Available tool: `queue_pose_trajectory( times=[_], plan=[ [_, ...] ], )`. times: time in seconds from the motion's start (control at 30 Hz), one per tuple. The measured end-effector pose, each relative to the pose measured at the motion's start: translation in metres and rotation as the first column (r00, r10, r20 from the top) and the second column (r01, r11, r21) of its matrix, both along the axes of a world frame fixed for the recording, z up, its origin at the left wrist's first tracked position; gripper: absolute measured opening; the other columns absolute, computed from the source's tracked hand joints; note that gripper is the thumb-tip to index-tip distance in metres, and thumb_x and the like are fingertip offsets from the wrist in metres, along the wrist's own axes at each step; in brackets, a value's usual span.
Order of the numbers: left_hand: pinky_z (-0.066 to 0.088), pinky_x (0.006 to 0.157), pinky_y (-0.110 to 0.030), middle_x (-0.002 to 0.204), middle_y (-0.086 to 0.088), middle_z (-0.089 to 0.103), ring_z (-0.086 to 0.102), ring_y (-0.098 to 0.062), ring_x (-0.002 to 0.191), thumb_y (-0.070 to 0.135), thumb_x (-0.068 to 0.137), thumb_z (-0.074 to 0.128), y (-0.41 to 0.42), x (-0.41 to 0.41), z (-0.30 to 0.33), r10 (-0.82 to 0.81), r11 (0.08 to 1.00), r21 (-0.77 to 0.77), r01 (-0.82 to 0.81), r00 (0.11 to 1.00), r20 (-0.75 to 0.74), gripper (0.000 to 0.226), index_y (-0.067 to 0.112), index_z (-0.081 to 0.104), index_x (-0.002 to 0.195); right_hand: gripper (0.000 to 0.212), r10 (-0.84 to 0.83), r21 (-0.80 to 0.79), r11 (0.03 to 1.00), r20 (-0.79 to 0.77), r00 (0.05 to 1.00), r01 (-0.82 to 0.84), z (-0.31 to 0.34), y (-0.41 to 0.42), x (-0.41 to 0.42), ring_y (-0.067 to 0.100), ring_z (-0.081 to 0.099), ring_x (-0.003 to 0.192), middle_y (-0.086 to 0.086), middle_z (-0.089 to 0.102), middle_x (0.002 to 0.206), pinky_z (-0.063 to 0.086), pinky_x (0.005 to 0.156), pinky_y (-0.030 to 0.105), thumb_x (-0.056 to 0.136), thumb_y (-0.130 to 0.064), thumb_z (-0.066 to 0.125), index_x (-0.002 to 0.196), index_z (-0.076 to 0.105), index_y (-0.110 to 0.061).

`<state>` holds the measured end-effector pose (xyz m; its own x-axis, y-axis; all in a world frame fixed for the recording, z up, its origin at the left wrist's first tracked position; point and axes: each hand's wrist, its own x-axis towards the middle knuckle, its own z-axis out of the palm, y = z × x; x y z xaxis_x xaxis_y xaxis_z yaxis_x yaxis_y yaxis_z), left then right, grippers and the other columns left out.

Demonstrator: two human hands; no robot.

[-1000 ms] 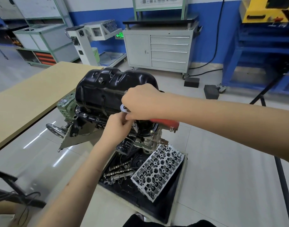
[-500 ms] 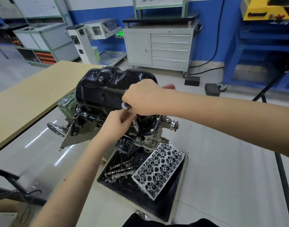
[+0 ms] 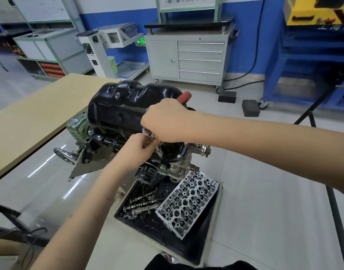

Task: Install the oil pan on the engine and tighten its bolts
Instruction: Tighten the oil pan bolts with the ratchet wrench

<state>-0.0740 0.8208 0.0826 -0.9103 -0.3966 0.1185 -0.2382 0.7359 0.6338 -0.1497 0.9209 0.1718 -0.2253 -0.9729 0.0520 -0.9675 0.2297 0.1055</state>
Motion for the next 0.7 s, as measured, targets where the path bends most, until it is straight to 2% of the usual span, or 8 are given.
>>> queue_pose_trajectory(
  times=[0.07,0.2,0.3,0.43,0.5,0.6,0.67,0.7],
  plan=[
    [0.020,0.046,-0.020,0.048,-0.003,0.032,0.026,-0.013,0.046,0.018,0.093,0.050,0.0025,-0.0011,-0.0017,0.037,0.999,-0.003,-0.037,0.999,-0.040,0.039,0.005,0.042,0.056,0.011,-0.011,0.012,1.000,0.025,1.000,0.010,0.0015,-0.0003,0.0008,0.024,0.042,0.067,-0.002,0.031,0.058,0.037,0.060,0.032,0.086,-0.020,0.052,0.087,0.059,-0.011],
    [0.016,0.046,-0.021,0.042,0.001,0.025,0.019,-0.014,0.045,0.008,0.088,0.052,0.0072,-0.0021,-0.0035,0.090,0.994,-0.042,-0.098,0.983,-0.161,0.046,0.011,0.028,0.049,0.019,-0.040,0.000,0.999,0.036,0.999,0.040,0.0030,0.0012,0.0015,0.024,0.042,0.070,-0.002,0.030,0.059,0.038,0.060,0.030,0.087,-0.027,0.052,0.093,0.060,-0.010],
    [0.020,0.051,-0.027,0.047,-0.005,0.031,0.023,-0.018,0.049,0.016,0.092,0.051,0.0033,0.0007,-0.0028,0.034,0.999,0.016,-0.033,0.992,-0.121,0.041,0.004,0.039,0.054,0.020,0.001,0.019,1.000,0.047,0.999,-0.002,0.0052,0.0033,0.0024,0.024,0.043,0.070,-0.002,0.031,0.060,0.038,0.065,0.031,0.088,-0.024,0.050,0.097,0.060,-0.009],
    [0.019,0.050,-0.024,0.050,-0.002,0.031,0.025,-0.015,0.049,0.021,0.093,0.049,0.0001,0.0035,-0.0017,-0.007,1.000,0.026,0.009,0.998,-0.067,0.039,-0.010,0.052,0.070,0.019,0.019,0.033,0.999,0.025,1.000,-0.019,0.0094,0.0056,0.0037,0.024,0.041,0.068,-0.002,0.031,0.059,0.032,0.054,0.028,0.088,-0.022,0.049,0.096,0.060,-0.009],
    [0.018,0.048,-0.023,0.048,-0.001,0.029,0.023,-0.015,0.048,0.020,0.093,0.050,0.0032,0.0021,-0.0031,0.020,0.999,0.028,-0.018,0.995,-0.097,0.039,-0.004,0.047,0.062,0.019,0.007,0.048,0.999,0.027,1.000,-0.009,0.0098,0.0040,0.0040,0.024,0.041,0.065,-0.002,0.031,0.059,0.036,0.059,0.029,0.088,-0.022,0.049,0.095,0.060,-0.009],
    [0.017,0.046,-0.021,0.044,0.000,0.029,0.022,-0.014,0.045,0.013,0.090,0.053,0.0066,-0.0009,-0.0052,0.101,0.994,-0.029,-0.106,0.987,-0.127,0.045,0.011,0.031,0.051,0.019,-0.046,0.055,0.997,0.027,0.999,0.044,0.0095,0.0011,0.0049,0.021,0.037,0.057,-0.002,0.033,0.060,0.032,0.053,0.026,0.088,-0.022,0.050,0.096,0.061,-0.008],
    [0.020,0.048,-0.025,0.044,-0.007,0.034,0.026,-0.016,0.046,0.013,0.091,0.052,0.0055,-0.0012,-0.0043,0.075,0.997,-0.020,-0.078,0.992,-0.103,0.044,0.009,0.035,0.051,0.021,-0.034,0.051,0.998,0.029,0.999,0.032,0.0074,0.0008,0.0041,0.023,0.041,0.065,-0.004,0.038,0.063,0.036,0.057,0.028,0.088,-0.024,0.051,0.096,0.061,-0.008],
    [0.023,0.052,-0.027,0.047,-0.016,0.039,0.030,-0.018,0.049,0.015,0.092,0.051,0.0041,-0.0001,-0.0026,0.045,0.999,0.003,-0.045,0.995,-0.084,0.040,0.003,0.044,0.054,0.021,-0.016,0.051,0.999,0.032,0.999,0.014,0.0081,0.0016,0.0051,0.023,0.041,0.065,-0.004,0.037,0.062,0.036,0.059,0.029,0.087,-0.024,0.050,0.096,0.061,-0.009]
  ],
)
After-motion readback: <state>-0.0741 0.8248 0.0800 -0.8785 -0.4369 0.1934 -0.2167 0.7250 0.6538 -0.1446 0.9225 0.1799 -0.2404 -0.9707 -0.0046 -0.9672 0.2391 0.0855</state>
